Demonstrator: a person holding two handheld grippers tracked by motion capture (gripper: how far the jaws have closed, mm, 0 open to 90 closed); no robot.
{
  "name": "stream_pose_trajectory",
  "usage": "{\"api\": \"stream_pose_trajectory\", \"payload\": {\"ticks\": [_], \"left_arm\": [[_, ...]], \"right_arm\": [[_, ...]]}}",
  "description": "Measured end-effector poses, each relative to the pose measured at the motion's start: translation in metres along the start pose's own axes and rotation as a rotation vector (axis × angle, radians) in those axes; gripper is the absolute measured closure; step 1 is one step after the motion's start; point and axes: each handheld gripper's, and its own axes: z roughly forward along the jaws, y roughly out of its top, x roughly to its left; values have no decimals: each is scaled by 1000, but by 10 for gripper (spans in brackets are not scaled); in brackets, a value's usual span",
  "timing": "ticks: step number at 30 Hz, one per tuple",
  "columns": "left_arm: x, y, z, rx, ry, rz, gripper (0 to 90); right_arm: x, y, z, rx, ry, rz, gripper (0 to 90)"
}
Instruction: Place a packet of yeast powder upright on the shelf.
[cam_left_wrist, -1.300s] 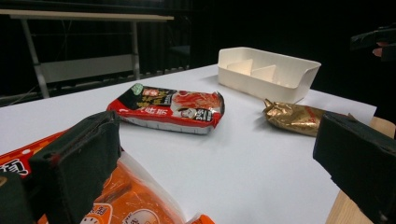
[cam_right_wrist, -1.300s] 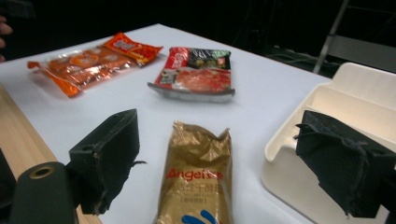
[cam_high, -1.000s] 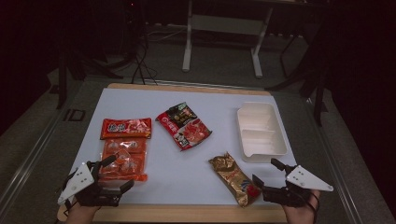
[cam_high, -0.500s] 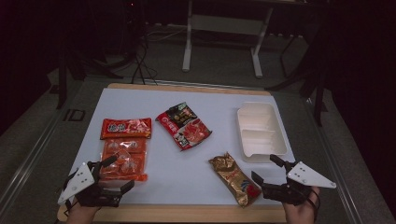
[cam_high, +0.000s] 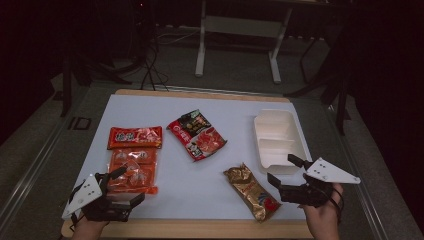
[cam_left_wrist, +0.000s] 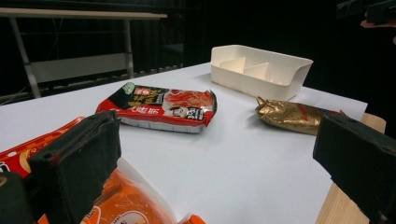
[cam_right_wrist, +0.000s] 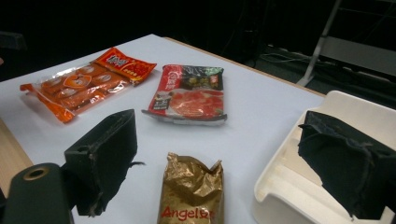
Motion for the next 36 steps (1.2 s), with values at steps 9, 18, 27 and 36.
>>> {"api": "stream_pose_trajectory", "payload": {"ticks": [9, 18, 27, 36], "left_arm": [[-1, -1, 1, 4, -7, -5, 14], [-1, -1, 1, 2, -10, -7, 14], [0, -1, 1, 3, -18, -16, 14], [-1, -1, 2, 8, -21, -12, 14]], "right_arm": [[0, 3, 26, 47, 101, 17, 106], [3, 3, 54, 86, 152, 12, 99], [1, -1, 81, 146, 144, 28, 133], [-3, -22, 115, 238, 125, 52, 196]]}}
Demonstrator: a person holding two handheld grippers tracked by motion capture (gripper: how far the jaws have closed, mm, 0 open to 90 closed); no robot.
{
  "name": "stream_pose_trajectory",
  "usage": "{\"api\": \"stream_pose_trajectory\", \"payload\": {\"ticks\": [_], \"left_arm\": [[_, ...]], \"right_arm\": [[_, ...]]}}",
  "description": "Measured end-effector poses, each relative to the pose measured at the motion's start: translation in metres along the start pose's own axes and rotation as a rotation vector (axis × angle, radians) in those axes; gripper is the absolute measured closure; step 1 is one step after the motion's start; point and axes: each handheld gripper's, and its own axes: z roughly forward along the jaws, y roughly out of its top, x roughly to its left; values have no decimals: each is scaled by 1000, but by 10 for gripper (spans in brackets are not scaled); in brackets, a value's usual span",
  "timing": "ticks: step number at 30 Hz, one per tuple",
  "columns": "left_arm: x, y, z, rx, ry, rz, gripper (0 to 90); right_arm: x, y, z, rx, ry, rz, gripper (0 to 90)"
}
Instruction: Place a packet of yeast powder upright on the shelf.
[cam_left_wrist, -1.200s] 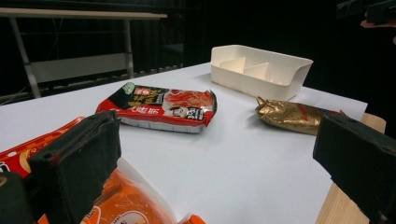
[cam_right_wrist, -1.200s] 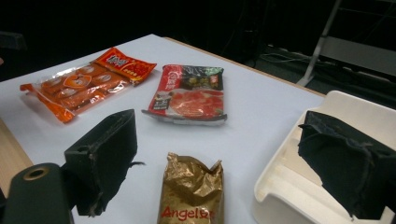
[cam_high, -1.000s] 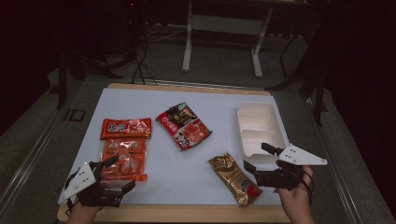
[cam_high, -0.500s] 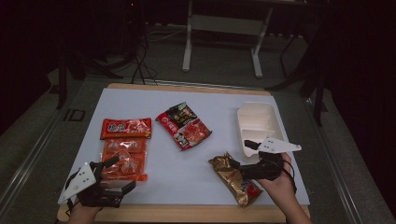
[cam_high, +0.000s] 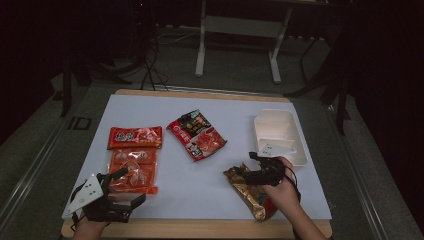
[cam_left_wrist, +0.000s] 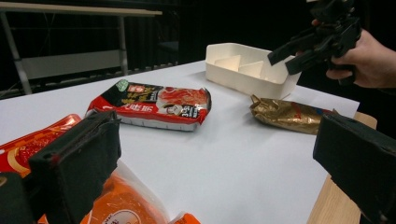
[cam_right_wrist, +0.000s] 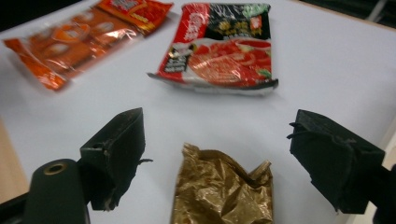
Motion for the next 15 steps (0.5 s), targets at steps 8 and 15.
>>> {"api": "stream_pose_trajectory", "payload": {"ticks": [8, 15], "left_arm": [[0, 0, 1, 9, -6, 2, 14], [-1, -1, 2, 11, -6, 4, 14]], "right_arm": [[-4, -12, 17, 57, -30, 10, 232], [-9, -20, 33, 118, -56, 7, 264]]}}
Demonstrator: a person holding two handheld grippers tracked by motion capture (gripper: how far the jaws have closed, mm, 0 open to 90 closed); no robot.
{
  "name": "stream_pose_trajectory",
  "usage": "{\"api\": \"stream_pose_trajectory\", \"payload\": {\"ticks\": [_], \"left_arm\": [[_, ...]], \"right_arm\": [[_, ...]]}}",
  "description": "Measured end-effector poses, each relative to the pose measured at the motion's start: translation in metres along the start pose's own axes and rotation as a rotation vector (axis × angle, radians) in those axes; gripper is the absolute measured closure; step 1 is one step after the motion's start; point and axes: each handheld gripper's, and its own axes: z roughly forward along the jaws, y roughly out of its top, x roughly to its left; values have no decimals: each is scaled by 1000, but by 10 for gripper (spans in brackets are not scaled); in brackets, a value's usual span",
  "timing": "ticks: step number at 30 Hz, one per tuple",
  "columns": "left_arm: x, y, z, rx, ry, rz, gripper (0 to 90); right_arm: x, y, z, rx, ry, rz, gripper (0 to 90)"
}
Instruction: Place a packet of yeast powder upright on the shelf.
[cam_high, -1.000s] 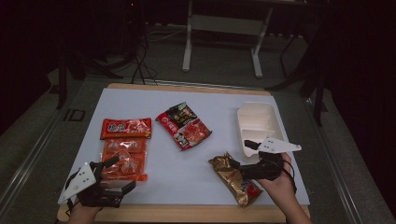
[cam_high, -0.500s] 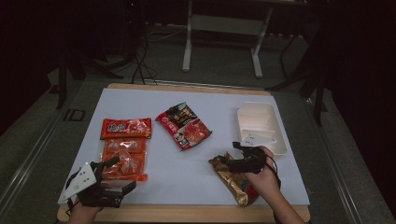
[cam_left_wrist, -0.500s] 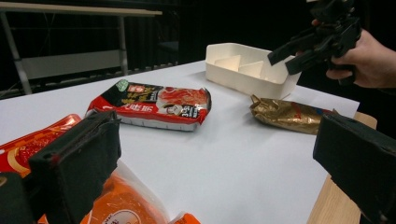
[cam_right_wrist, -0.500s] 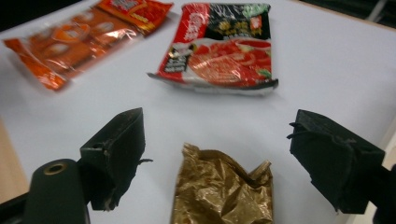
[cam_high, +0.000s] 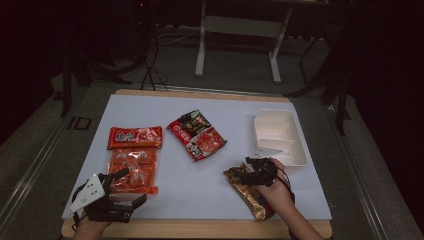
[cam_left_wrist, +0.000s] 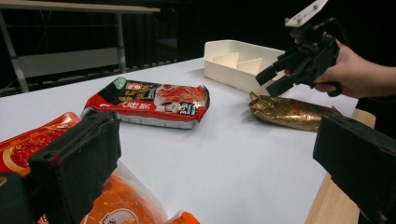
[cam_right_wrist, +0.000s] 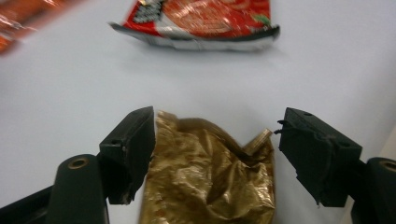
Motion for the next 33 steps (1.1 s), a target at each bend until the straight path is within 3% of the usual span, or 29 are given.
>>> {"api": "stream_pose_trajectory", "payload": {"ticks": [12, 18, 20, 21, 26, 27, 33], "left_arm": [[-1, 0, 1, 7, -4, 8, 14], [-1, 0, 1, 8, 0, 10, 14], [-2, 0, 1, 9, -2, 12, 14], [-2, 0, 2, 14, -2, 15, 14], [-2, -1, 2, 18, -1, 18, 14], [-2, -1, 2, 19, -1, 19, 14], [-2, -1, 3, 27, -1, 26, 14]], "right_arm": [[-3, -4, 20, 87, -66, -10, 304], [-6, -8, 28, 149, -40, 30, 328], [-6, -8, 28, 162, -44, 12, 362], [-5, -7, 29, 183, -29, 0, 430], [-6, -6, 32, 202, -9, 19, 493], [-7, -5, 32, 216, -10, 27, 580], [-9, -1, 33, 244, -43, 2, 736]]}}
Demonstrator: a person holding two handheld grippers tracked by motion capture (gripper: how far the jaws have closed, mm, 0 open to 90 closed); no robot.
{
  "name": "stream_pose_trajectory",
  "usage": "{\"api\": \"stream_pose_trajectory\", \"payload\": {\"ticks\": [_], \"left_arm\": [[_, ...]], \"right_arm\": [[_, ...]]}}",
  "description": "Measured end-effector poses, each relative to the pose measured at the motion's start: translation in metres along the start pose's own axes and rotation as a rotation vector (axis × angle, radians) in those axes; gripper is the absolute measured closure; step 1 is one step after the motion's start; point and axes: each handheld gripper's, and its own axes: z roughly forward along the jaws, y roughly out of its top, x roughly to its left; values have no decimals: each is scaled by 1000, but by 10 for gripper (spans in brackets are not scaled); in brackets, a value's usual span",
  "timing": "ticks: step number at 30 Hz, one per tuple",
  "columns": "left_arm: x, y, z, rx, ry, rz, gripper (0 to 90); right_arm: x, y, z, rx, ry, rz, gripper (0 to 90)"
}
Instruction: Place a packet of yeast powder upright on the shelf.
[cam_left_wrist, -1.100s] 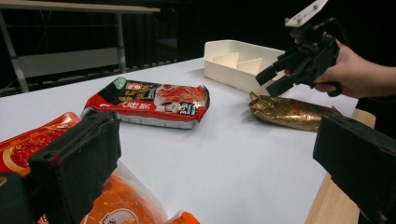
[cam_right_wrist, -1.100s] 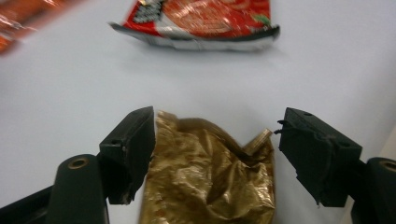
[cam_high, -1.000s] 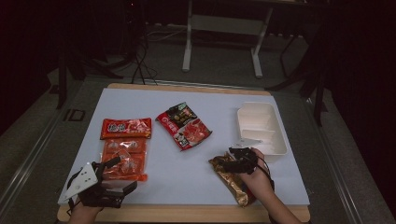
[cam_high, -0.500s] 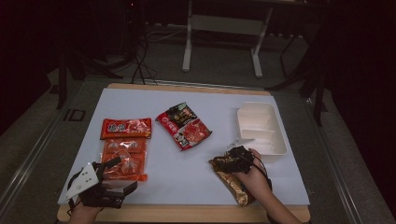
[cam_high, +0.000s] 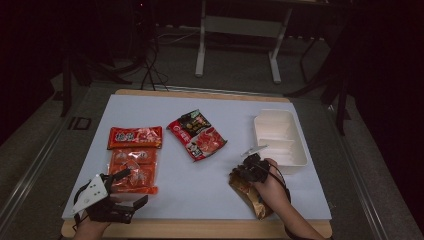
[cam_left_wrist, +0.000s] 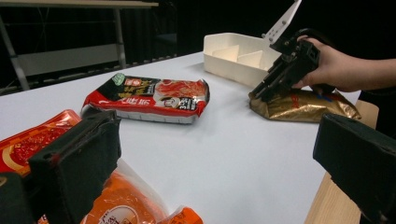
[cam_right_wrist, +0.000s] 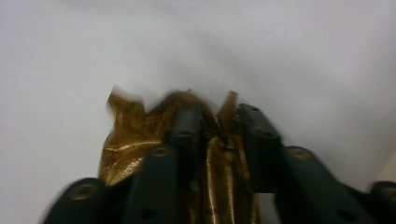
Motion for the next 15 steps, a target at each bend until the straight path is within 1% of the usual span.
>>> {"api": "stream_pose_trajectory", "payload": {"ticks": [1, 3, 4, 5, 6, 9, 11, 12, 14, 15], "left_arm": [[0, 0, 0, 2, -1, 1, 14], [0, 0, 0, 3, -1, 4, 14], [0, 0, 0, 4, 0, 4, 14], [0, 0, 0, 3, 1, 3, 14], [0, 0, 0, 3, 1, 4, 14], [1, 0, 0, 3, 2, 3, 14], [1, 0, 0, 2, 3, 2, 14], [1, 0, 0, 3, 3, 3, 14], [0, 0, 0, 4, 4, 6, 14], [0, 0, 0, 5, 4, 6, 14]], "right_arm": [[0, 1, 0, 7, -3, -6, 758], [1, 2, -1, 13, -12, -27, 835], [1, 2, -2, 13, -11, -25, 854], [3, 3, -5, 2, -16, -37, 871], [3, 3, -5, 2, -16, -37, 871], [5, 3, -15, -38, -14, -44, 877], [6, 5, -23, -61, 0, -36, 880], [6, 7, -30, -90, 19, -22, 882], [7, 8, -32, -93, 20, -29, 883], [8, 9, -35, -109, 18, -28, 884]]}}
